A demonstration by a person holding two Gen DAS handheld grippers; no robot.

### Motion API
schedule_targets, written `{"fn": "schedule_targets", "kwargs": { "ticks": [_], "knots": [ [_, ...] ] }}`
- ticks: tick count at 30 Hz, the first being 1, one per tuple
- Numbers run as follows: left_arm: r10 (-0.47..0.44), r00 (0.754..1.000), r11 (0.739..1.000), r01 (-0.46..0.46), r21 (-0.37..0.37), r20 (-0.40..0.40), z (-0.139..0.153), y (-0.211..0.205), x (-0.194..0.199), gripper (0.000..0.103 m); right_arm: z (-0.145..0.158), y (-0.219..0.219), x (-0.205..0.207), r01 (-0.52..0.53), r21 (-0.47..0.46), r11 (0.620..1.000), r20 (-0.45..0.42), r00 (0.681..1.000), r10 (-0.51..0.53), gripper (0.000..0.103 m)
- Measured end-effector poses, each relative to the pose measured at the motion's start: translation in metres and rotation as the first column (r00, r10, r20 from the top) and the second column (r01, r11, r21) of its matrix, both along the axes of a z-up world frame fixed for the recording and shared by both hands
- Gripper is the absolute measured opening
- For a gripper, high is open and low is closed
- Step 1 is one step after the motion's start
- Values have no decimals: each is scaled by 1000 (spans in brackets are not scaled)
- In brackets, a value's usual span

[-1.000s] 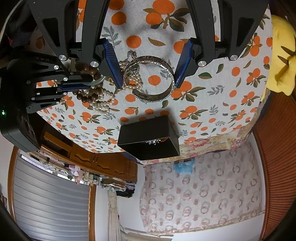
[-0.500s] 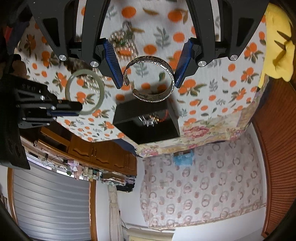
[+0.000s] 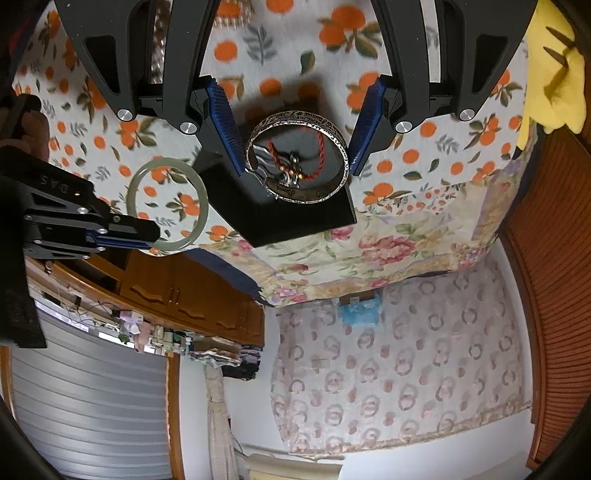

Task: Organize jewelry
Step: 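Lower the silver bangle into the box with the left tool while the right tool grasps the jade bangle, then lower the jade bangle into the box and open the right tool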

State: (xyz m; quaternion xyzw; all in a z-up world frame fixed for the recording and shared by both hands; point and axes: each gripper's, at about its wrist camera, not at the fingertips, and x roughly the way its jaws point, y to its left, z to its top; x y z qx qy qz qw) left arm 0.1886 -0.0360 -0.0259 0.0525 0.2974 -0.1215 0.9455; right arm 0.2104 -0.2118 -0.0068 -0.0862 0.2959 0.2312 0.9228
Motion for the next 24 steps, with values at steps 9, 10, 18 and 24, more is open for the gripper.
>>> {"fn": "schedule_targets", "kwargs": {
  "ticks": [9, 10, 18, 24],
  "knots": [
    [7, 998, 1000, -5, 30, -55, -22, -14, 31, 55, 1, 1, 20, 18, -10, 1000, -6, 1000, -18, 10],
    [5, 998, 999, -3, 33, -60, -24, -16, 32, 55, 0, 1, 21, 18, -13, 1000, -6, 1000, -18, 10],
    [30, 997, 1000, -29, 11, -65, -24, -15, 40, 55, -9, 5, 26, 19, -29, 999, -21, 1000, -20, 10],
    [42, 998, 999, -42, -5, -41, -12, -3, 28, 56, -11, 8, 31, 16, -23, 1000, -24, 1000, -17, 10]
  ]
}}
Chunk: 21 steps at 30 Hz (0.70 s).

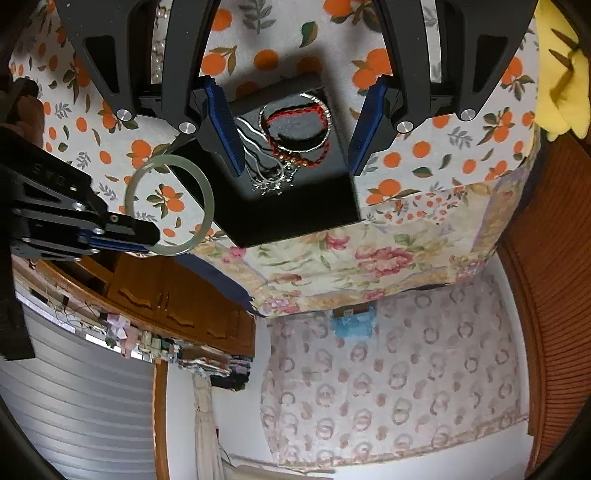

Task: Organize jewelry
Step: 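Lower the jade bangle into the box and open the right tool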

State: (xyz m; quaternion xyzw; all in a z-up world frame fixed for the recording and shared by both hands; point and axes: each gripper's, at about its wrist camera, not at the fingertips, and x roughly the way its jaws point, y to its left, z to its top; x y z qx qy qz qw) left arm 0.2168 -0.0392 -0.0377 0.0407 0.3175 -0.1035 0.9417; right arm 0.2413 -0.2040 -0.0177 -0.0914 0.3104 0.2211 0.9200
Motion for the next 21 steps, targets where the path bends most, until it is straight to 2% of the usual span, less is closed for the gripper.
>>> {"fn": "schedule_targets", "kwargs": {
  "ticks": [3, 5, 16, 21],
  "knots": [
    [15, 1000, 1000, -15, -9, 1, 3, 10, -10, 57, 0, 5, 7, -6, 19, 1000, -7, 1000, 6, 10],
    [24, 1000, 1000, -24, -11, 7, 3, 18, -19, 66, -1, 13, 12, -17, 33, 999, -23, 1000, 18, 10],
    [56, 998, 998, -56, -12, -33, -12, 56, -52, 73, -23, 59, 33, -62, 25, 998, -97, 993, 64, 10],
    [53, 997, 998, -55, -25, -62, -22, 65, -61, 77, -29, 69, 32, -88, 58, 994, -142, 985, 96, 11]
  ]
}}
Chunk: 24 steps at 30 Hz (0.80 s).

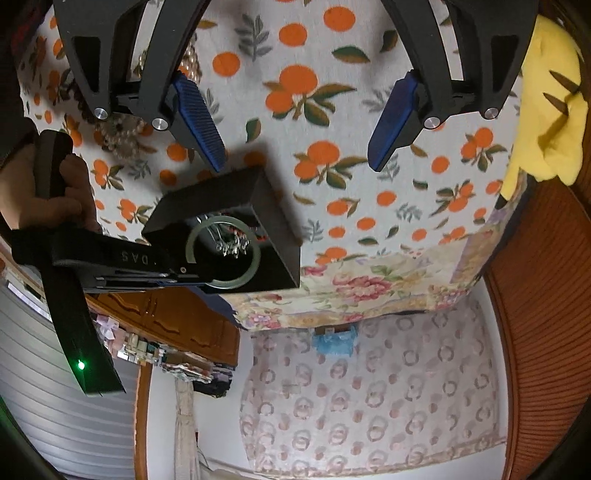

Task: Organize jewelry
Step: 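Lower the jade bangle into the box and open the right tool, then grasp the pearl necklace with green pendant with the left tool while the right tool grasps the brown bead bracelet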

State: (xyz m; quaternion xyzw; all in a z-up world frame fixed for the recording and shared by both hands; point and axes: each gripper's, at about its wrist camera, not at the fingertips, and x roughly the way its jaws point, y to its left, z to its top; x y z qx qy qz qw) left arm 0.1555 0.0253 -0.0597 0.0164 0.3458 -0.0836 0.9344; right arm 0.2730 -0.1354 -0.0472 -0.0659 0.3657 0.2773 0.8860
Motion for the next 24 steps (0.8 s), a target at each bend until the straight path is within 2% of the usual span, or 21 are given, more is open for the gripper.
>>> {"fn": "schedule_targets", "kwargs": {
  "ticks": [6, 12, 20, 24],
  "knots": [
    [-20, 1000, 1000, 20, -8, -9, -4, -6, -10, 80, -6, 7, -6, -34, -20, 999, -18, 999, 34, 14],
    [-28, 1000, 999, 27, -23, -8, -6, -10, -24, 82, 2, -5, -21, -29, -15, 999, 18, 999, 30, 14],
    [-40, 999, 998, 39, -46, -37, -16, -11, -44, 82, 10, -40, -81, -42, -26, 999, 70, 997, 44, 14],
    [-43, 998, 998, 40, -57, -51, -21, -11, -54, 82, 5, -57, -112, -52, -17, 999, 63, 997, 53, 17]
  ]
}}
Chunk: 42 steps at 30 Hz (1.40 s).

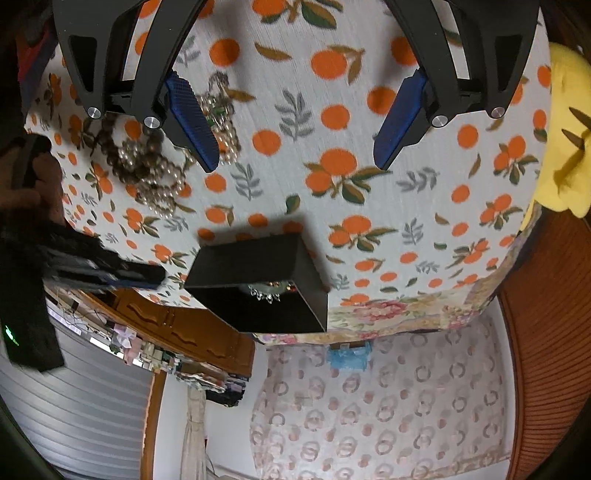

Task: Organize jewelry
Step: 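Grasp the pearl necklace with green pendant with the left tool while the right tool grasps the brown bead bracelet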

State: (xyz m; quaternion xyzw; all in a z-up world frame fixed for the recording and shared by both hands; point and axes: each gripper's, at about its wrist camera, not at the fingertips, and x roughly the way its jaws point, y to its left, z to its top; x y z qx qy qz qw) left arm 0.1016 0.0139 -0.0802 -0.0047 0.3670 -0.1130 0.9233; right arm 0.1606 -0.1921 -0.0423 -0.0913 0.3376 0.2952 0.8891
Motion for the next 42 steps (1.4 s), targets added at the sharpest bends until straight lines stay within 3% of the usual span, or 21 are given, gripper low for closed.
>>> {"fn": "schedule_targets", "kwargs": {
  "ticks": [5, 9, 14, 26, 40, 42],
  "knots": [
    [-2, 1000, 1000, 2, -9, -11, -4, -1, -13, 82, -15, -14, -38, 9, -38, 999, -6, 1000, -9, 18],
    [-11, 1000, 1000, 11, -8, -15, -6, -4, -20, 82, -31, -30, -60, 43, -35, 998, -38, 998, -44, 26],
    [-24, 999, 1000, 24, -1, -30, -12, -10, -27, 82, -45, -41, -76, 59, -12, 998, -92, 994, -60, 27],
    [-45, 997, 998, 48, 50, -61, -27, -22, -28, 82, -49, -31, -77, 100, -114, 988, -67, 992, -108, 25],
    [-70, 995, 995, 74, 66, -67, -29, -29, -27, 82, -56, -26, -66, 76, -133, 988, -107, 990, -91, 25],
    [-78, 995, 995, 82, 64, -58, -27, -30, -28, 78, -56, -26, -66, 76, -134, 988, -106, 990, -91, 24]
  ]
}}
